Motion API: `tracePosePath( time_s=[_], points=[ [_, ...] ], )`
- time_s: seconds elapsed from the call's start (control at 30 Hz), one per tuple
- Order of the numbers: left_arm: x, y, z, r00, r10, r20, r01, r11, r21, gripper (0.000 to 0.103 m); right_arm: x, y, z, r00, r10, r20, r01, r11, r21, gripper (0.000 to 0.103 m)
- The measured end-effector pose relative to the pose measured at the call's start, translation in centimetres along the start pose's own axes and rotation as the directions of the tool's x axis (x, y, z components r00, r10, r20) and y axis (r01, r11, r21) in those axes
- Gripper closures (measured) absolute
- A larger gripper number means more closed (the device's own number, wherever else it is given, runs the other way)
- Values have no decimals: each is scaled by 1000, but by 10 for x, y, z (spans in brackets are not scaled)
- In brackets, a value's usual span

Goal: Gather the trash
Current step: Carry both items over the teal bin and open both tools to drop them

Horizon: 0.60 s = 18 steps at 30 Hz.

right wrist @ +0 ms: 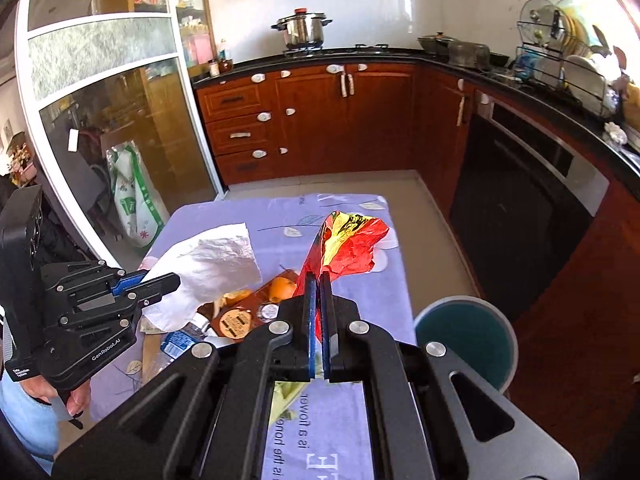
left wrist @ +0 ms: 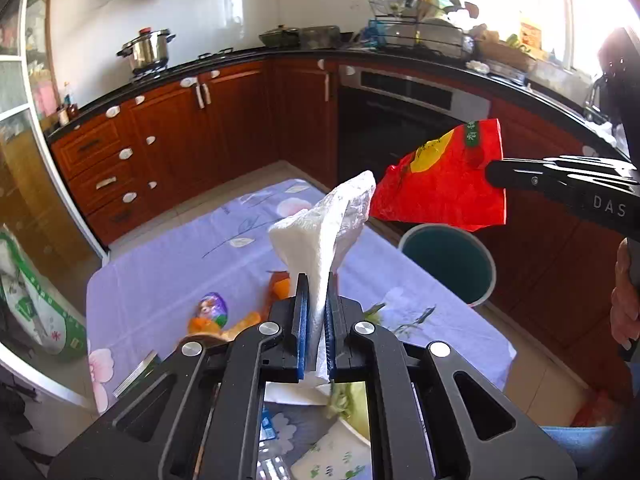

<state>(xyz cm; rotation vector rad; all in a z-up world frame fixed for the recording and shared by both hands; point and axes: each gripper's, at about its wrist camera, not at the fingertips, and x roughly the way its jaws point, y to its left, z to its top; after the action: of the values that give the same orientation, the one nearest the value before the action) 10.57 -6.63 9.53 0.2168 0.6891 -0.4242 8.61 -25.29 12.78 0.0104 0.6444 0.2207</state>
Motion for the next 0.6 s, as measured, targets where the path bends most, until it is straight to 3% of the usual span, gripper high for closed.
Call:
tracePosePath(
  time_s=[0.13, 0.33, 0.6],
  points=[
    [16, -44, 25, 998, -66, 9, 66, 996, 57, 95, -9, -43, -10, 998, -64, -8, 64, 997, 45, 101],
    [57, -105, 45, 988, -148, -40, 151, 982, 112, 95, 14, -107, -42, 988, -112, -105, 125, 984, 127, 101],
    [127, -150, 42, 968, -199, -153, 215, 972, 93, 95, 69, -173, -90, 969, -70, -237, 129, 962, 241, 101]
  ],
)
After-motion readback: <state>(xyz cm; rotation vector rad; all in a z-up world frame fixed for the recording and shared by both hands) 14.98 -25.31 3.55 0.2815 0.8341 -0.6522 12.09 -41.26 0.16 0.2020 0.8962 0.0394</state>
